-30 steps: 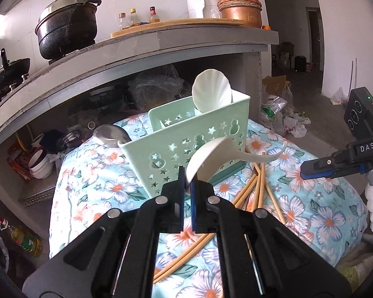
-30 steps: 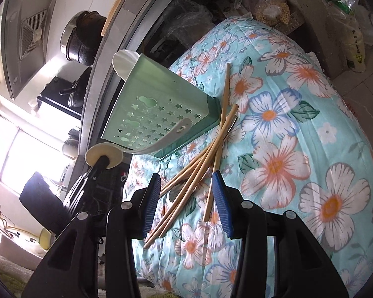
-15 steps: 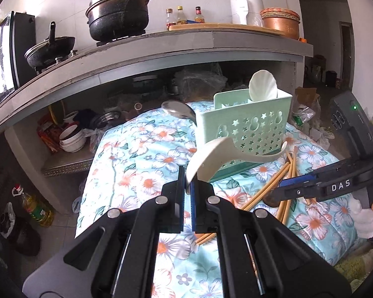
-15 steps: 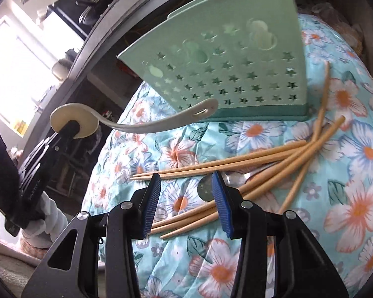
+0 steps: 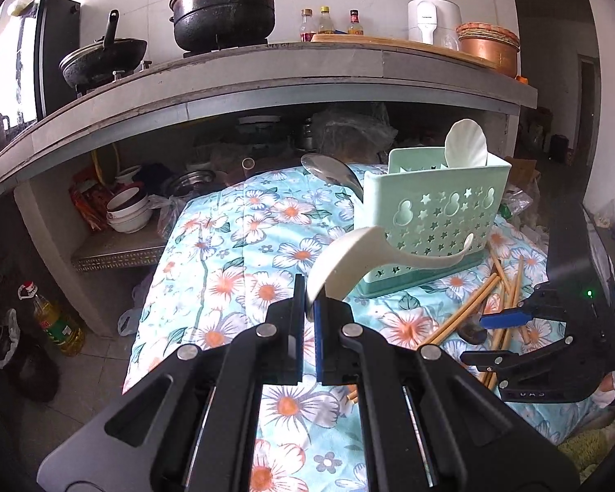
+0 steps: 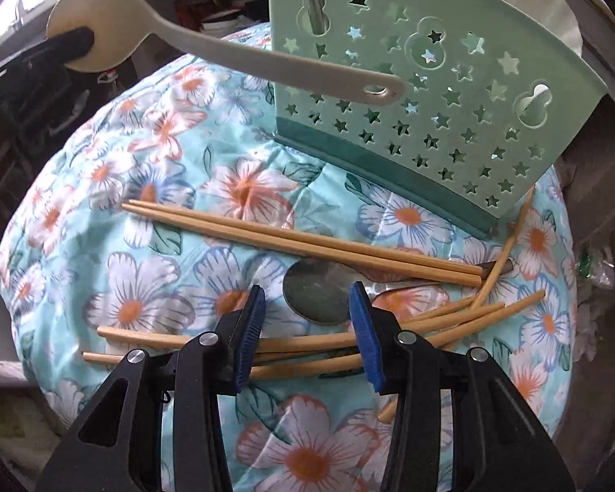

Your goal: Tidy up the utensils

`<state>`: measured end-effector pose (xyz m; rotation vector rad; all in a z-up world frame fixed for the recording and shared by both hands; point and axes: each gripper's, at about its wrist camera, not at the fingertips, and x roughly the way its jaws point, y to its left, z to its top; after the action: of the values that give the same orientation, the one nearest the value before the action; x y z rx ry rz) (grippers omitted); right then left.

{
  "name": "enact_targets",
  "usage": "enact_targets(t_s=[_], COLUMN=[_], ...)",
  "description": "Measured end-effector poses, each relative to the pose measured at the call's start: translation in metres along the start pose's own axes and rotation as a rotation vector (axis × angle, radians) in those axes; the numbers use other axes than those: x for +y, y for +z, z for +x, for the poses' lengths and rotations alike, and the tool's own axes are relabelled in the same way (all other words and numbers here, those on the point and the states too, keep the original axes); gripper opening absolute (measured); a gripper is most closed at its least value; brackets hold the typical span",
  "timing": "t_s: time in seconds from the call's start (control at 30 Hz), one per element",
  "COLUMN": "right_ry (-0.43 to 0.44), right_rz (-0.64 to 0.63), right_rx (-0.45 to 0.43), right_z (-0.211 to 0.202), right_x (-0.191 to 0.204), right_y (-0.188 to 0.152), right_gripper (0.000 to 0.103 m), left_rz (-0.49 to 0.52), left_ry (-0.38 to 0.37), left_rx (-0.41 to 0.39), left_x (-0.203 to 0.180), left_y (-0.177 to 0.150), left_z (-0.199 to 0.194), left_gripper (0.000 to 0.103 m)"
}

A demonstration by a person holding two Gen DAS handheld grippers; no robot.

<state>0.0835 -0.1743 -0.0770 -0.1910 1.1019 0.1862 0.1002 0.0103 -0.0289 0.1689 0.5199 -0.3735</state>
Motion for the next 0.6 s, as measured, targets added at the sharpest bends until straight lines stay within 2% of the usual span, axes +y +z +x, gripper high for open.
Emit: enact_targets(t_s=[0.4, 0.47, 0.6], right_ry=[-0.275, -0.286, -0.281], right_rz=[-0.222, -0.236, -0.234], right_rx=[-0.042, -0.045, -0.047], right_z=[0.006, 0.005, 0.005], right_x=[0.053, 0.057, 0.071], right_y=[0.001, -0.001, -0.004], right_gripper=[0.042, 0.036, 0.009], left_rz=[-0.02, -0.021, -0.021], left_ry=[-0.007, -0.007, -0.004], left_rx=[-0.008, -0.014, -0.029], left_x=[0.011, 0.013, 0.016], left_y=[-0.003, -0.002, -0.001], left_z=[0.003, 0.002, -0.002], left_gripper=[0.003, 0.003, 0.003])
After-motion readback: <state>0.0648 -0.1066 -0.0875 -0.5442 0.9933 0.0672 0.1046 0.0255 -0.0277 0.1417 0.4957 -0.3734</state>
